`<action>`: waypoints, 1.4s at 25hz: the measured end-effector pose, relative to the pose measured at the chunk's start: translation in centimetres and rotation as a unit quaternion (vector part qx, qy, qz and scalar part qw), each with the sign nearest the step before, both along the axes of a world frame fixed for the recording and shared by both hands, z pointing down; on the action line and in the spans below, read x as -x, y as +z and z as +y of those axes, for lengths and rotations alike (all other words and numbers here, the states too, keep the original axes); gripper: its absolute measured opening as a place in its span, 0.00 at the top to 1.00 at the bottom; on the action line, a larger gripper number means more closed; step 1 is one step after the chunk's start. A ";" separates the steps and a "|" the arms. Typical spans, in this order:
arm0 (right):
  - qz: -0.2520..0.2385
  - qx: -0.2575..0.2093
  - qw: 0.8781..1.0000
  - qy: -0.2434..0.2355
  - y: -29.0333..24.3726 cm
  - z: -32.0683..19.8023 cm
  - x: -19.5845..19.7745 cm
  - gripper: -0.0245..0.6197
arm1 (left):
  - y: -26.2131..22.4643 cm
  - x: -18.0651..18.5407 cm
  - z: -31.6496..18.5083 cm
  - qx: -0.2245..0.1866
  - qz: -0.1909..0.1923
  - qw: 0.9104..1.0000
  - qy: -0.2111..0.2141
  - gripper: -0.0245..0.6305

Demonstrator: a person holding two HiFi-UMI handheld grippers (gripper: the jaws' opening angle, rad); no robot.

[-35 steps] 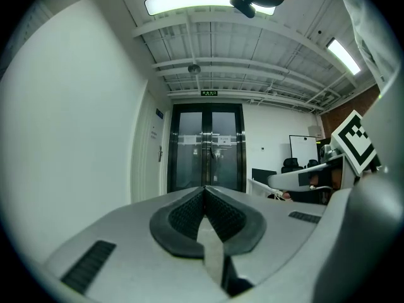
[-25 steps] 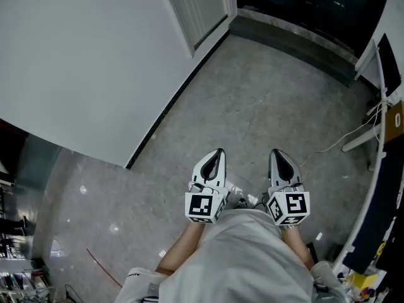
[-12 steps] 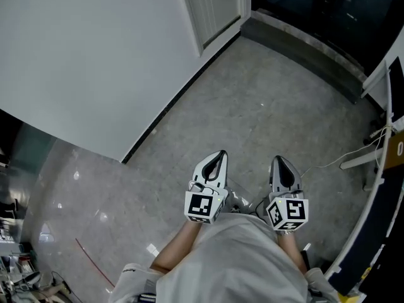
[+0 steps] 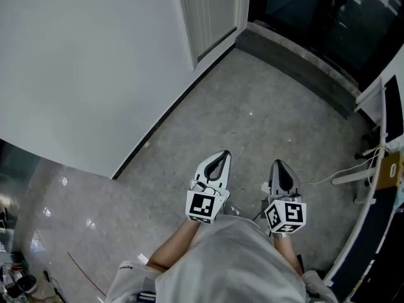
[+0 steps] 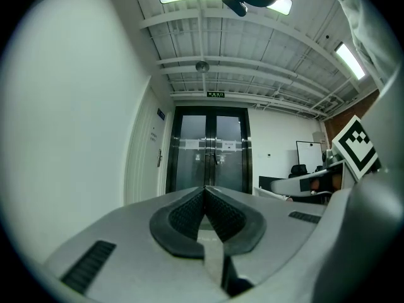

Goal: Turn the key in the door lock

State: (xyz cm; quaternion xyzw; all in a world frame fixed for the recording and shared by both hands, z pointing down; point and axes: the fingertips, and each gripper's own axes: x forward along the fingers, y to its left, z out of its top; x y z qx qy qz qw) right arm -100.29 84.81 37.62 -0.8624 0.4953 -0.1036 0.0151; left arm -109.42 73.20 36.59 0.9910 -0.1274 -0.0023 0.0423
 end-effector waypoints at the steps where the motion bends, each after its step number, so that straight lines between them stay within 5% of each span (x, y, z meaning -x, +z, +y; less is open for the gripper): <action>1: 0.002 0.002 1.000 0.002 0.0 -1.1 -0.3 0.98 | 0.0 -0.4 -1.1 -0.004 0.000 1.000 0.002 0.95; 19: 0.009 0.006 0.999 0.035 1.3 -11.9 -7.8 0.98 | 1.9 -8.8 -11.9 -0.009 -0.017 0.999 0.038 0.95; 35: -0.017 0.018 1.000 0.013 3.4 -18.7 -25.9 0.98 | 2.8 -25.9 -19.3 -0.007 -0.039 0.999 -0.003 0.95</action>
